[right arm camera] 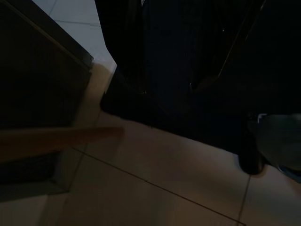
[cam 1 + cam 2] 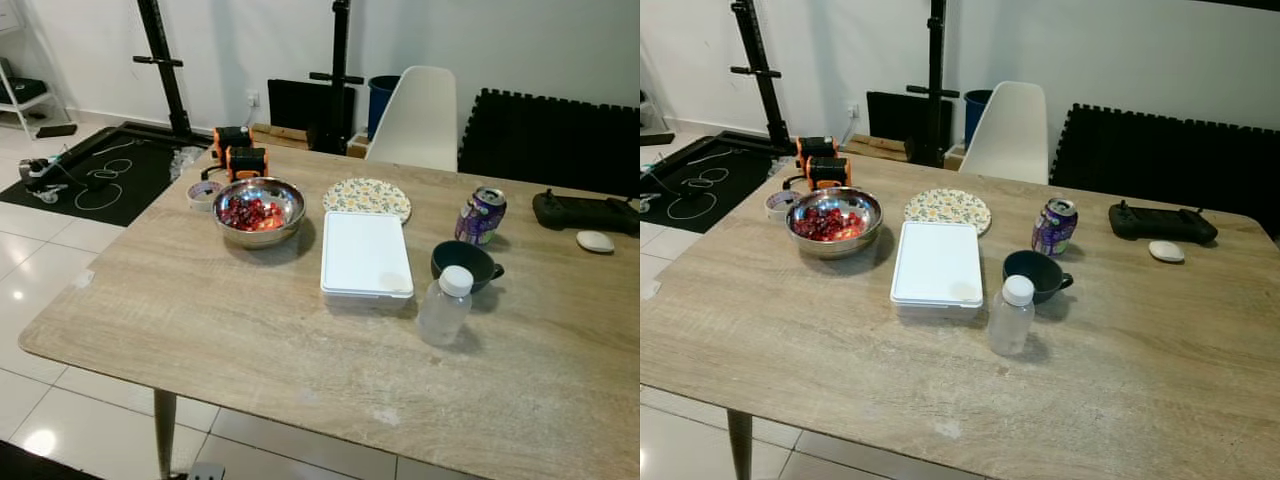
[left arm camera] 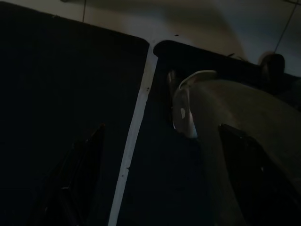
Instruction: Restocking fridge
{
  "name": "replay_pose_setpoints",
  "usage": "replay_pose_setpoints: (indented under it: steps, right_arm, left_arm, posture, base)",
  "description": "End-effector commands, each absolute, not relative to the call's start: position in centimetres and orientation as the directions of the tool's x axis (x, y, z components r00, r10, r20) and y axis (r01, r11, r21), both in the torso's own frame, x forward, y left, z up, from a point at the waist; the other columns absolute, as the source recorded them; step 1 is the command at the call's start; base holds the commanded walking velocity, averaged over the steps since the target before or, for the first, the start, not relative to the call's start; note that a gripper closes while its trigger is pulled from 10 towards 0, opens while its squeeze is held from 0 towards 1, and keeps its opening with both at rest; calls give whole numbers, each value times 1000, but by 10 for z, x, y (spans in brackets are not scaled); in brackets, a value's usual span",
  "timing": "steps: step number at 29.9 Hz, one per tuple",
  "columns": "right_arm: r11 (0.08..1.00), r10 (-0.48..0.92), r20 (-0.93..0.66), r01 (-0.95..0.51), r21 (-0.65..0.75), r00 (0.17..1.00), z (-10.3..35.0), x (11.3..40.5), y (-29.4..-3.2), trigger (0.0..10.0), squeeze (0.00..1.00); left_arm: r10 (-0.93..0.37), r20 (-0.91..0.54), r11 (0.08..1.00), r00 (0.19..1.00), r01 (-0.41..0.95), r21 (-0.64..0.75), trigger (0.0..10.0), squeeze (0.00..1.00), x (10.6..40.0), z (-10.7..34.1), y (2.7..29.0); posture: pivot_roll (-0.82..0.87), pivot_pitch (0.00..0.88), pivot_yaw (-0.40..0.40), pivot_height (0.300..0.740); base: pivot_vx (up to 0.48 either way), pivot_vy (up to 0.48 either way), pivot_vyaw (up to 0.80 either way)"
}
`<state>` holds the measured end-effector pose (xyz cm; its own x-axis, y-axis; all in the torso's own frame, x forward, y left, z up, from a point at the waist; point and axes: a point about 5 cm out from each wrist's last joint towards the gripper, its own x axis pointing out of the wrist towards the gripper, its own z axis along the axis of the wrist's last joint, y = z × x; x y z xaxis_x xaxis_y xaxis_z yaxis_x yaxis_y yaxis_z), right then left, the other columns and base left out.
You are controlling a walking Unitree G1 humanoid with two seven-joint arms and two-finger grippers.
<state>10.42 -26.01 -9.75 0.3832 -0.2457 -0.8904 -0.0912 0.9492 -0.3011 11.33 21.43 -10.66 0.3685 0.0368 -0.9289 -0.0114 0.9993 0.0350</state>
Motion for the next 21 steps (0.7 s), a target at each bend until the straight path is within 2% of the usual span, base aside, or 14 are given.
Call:
replay_pose_setpoints:
  steps: [1,8,13,17,21]
  right_arm:
    - [954,-237,-898,-87,-288,371,-100,101,-256,10000,0]
    - [956,-218,-904,-105,-273,367,-102,101,-248,10000,0]
    - [939,-203,-891,-175,-294,407,-98,115,-249,10000,0]
    - [948,-220,-896,-131,-290,387,-98,109,-255,10000,0]
    - [948,-224,-906,-137,-288,358,-100,99,-255,10000,0]
  left_arm:
    - [39,-935,999,352,-21,34,10000,0,107,-109,214]
    - [62,-931,998,359,-23,57,10000,0,109,-107,221]
    - [115,-923,993,368,-48,105,10000,0,113,-102,236]
    - [99,-930,995,353,-28,95,10000,0,110,-104,230]
    - [59,-923,998,380,-17,57,10000,0,120,-104,218]
  posture:
    - [-37,0,-25,740]
    - [-30,0,-37,740]
    - [-65,0,-25,740]
    - [-60,0,-30,740]
    - [-65,0,-35,740]
  base:
    - [0,0,0]
    - [0,0,0]
    - [0,0,0]
    - [0,0,0]
    - [0,0,0]
